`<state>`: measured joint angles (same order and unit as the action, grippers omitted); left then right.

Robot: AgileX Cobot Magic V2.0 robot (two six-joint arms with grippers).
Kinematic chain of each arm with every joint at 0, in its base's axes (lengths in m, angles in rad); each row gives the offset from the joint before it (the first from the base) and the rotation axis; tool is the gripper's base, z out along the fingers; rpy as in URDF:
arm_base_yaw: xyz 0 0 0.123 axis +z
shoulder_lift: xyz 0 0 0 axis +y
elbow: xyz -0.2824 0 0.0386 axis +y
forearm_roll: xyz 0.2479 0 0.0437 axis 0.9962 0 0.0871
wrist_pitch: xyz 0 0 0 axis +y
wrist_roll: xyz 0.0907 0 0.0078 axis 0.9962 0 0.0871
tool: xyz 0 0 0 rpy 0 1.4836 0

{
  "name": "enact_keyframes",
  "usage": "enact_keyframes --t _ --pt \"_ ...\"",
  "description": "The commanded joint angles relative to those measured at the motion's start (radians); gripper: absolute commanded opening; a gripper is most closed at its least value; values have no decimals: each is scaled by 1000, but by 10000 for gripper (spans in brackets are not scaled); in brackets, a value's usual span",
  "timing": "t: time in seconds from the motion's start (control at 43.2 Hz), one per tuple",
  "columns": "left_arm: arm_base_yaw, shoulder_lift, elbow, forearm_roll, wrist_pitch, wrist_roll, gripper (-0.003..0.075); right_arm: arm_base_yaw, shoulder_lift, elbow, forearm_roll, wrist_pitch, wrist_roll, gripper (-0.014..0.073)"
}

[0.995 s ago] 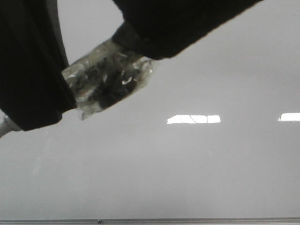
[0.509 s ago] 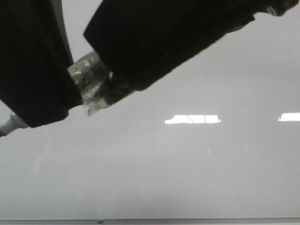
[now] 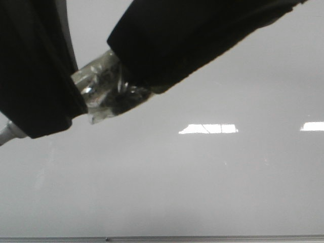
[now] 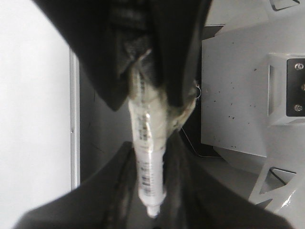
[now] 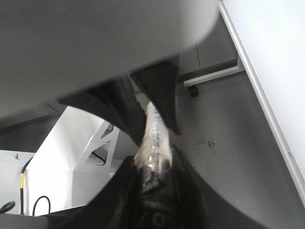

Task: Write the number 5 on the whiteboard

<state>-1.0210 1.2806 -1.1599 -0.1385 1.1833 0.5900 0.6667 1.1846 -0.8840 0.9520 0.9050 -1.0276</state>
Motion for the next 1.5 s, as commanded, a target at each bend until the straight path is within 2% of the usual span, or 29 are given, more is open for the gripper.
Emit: enact_keyframes --t 0.0,0.046,0.139,0.255,0.556,0.856,1.042,1.25,1.366,1.481 --pt "-7 -29 -34 -22 -64 -9 372 1 -18 -32 59 4 -16 -68" --pt "-7 -29 -34 -22 -68 -9 466 1 -18 -32 59 4 -16 -68" --pt "-7 -29 -34 -22 -68 -9 584 0 -18 -32 59 3 -16 -68" --pt "-7 -29 -34 -22 -70 -9 620 -1 -19 -32 57 6 -15 -68" --pt "-7 -29 -34 -22 -75 -9 620 -38 -22 -32 -94 51 80 -67" --pt "-7 -29 -34 -22 -78 -9 620 -210 -138 -30 -246 94 190 -62" --pt "-7 -29 -34 -22 -78 -9 620 -345 -268 -27 -381 3 322 -62" --pt "-7 -29 -34 -22 -78 -9 617 -423 -354 -11 -386 -156 373 -62" --pt "-7 -29 -34 -22 -75 -9 547 -423 -371 20 -383 -228 373 -62" --pt "-7 -29 -34 -22 -62 -9 402 -423 -371 31 -382 -237 376 -62"
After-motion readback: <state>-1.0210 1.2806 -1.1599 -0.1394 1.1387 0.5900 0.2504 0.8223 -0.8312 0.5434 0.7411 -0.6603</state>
